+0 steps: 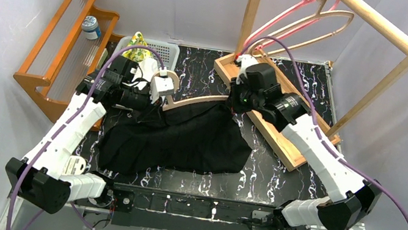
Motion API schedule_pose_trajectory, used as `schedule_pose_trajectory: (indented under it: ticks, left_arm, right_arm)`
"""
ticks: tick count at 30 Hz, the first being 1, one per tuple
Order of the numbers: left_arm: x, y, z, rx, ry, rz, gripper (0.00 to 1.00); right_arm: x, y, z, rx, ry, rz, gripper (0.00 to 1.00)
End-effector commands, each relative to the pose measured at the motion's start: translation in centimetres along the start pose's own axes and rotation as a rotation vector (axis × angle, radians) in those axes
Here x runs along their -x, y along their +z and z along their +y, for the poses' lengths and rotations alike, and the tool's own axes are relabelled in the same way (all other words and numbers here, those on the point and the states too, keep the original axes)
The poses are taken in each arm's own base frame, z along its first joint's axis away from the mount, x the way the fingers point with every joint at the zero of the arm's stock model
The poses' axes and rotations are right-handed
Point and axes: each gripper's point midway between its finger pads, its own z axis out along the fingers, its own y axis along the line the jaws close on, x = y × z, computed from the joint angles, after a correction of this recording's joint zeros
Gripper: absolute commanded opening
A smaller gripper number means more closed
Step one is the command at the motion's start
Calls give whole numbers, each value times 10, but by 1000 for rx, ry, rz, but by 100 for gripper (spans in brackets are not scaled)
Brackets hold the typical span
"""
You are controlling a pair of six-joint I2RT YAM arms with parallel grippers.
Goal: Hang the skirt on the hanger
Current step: Hang the skirt on the hanger.
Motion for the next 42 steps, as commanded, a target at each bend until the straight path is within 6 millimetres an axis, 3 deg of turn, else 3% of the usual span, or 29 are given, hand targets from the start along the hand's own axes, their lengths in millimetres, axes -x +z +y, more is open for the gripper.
schedule_pose_trajectory:
  ticks: [1, 13, 23, 29, 37, 42]
  left_arm:
    - [41, 0, -3, -41, 94, -155, 0]
    - [49, -1, -7, -52, 113, -204, 0]
    - [57, -6, -11, -48, 135, -242, 0]
    - [72, -11, -15, -73, 154, -296, 0]
    - [87, -18, -24, -111, 172, -359, 0]
    - [83, -21, -24, -77, 172, -350, 0]
  right_arm:
    - [15, -7, 86, 281, -77, -39, 0]
    - [39, -34, 155, 674, -27, -138, 0]
    - [22, -29, 176, 752, -55, -102, 0]
    - [17, -55, 205, 940, -141, -109, 0]
    - [30, -75, 218, 1012, -185, -157, 0]
    - [36, -68, 195, 837, -184, -218, 0]
